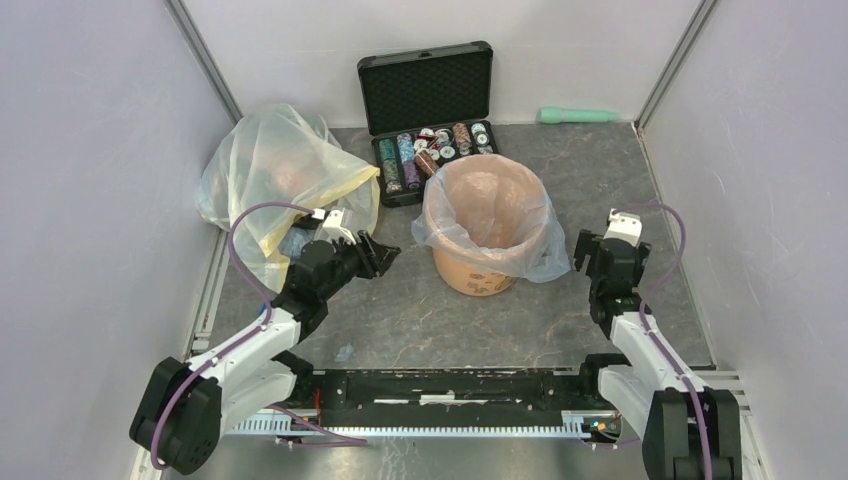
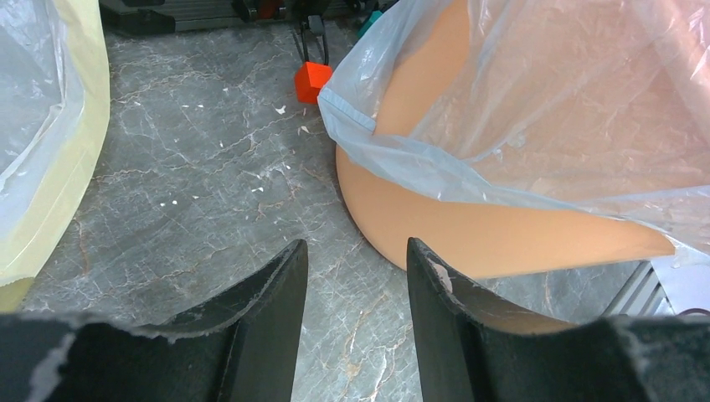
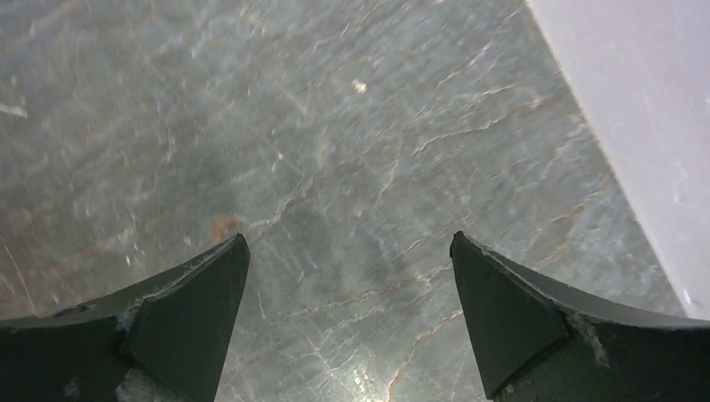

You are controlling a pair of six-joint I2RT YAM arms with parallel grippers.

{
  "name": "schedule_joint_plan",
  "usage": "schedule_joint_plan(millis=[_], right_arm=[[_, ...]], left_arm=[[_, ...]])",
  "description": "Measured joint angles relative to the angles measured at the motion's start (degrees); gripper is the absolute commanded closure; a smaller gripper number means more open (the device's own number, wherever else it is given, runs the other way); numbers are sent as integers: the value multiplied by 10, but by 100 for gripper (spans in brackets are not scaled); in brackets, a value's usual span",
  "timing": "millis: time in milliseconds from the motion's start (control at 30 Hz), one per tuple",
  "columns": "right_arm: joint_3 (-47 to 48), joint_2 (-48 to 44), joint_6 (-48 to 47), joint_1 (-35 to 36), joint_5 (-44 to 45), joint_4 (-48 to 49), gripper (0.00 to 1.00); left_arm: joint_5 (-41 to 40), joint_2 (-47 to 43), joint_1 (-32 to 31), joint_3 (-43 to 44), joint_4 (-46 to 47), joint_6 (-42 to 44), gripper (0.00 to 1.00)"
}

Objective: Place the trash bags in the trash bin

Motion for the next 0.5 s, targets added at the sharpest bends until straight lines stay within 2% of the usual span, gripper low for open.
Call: schedule_joint_plan(millis=[100, 300, 400, 500], right_arm=[[-43, 11, -29, 0, -38, 57, 2], [-142, 28, -96, 0, -155, 263, 2], [-183, 55, -113, 0, -175, 360, 2], [-183, 98, -124, 0, -176, 491, 2]], left_arm=[[-3, 1, 0, 0, 0, 0, 46], [-9, 4, 0, 0, 0, 2, 43], [-10, 5, 0, -1, 2, 13, 42], [-11, 7, 0, -3, 2, 18, 40]])
